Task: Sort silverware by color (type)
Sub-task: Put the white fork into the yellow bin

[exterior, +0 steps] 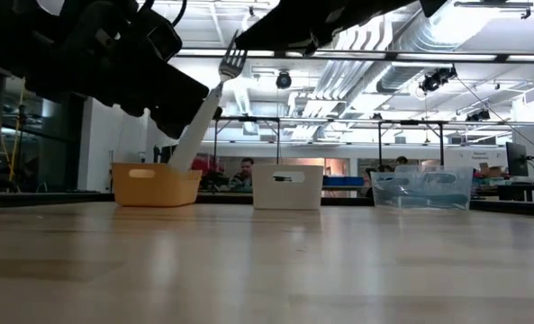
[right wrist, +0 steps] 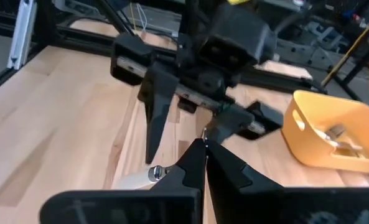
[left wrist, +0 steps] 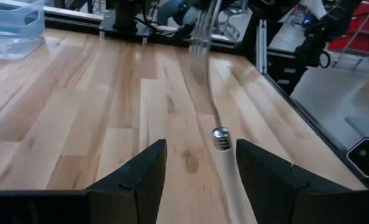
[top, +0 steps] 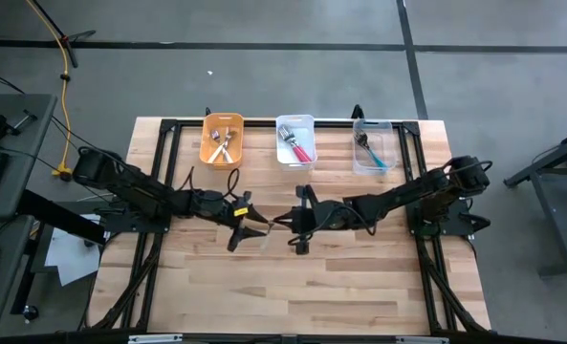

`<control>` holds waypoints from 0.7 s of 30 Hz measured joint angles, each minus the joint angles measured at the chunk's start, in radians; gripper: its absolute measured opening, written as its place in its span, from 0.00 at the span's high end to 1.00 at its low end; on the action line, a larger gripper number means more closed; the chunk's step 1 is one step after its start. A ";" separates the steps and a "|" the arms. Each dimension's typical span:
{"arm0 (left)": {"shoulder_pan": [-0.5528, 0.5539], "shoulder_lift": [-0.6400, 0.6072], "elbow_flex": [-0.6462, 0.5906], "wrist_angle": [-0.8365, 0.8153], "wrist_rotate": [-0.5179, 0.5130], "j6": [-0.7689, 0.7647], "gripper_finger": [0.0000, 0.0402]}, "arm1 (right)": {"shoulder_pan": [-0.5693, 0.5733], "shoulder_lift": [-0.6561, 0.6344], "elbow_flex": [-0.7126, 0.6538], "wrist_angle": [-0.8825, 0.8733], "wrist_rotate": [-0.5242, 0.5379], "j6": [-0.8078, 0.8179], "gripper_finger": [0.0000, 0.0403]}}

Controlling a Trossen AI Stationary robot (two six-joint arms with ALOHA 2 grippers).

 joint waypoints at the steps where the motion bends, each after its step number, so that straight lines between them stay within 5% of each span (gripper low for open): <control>1: -0.001 0.006 0.001 0.009 0.004 -0.001 0.54 | 0.000 0.000 0.000 0.009 0.002 -0.006 1.00; 12: -0.008 0.065 0.053 0.021 -0.001 -0.018 0.57 | -0.001 0.000 0.000 0.044 0.009 -0.025 1.00; 21: -0.008 0.070 0.055 0.016 -0.007 -0.018 0.90 | -0.001 0.000 0.000 0.038 0.020 -0.029 0.99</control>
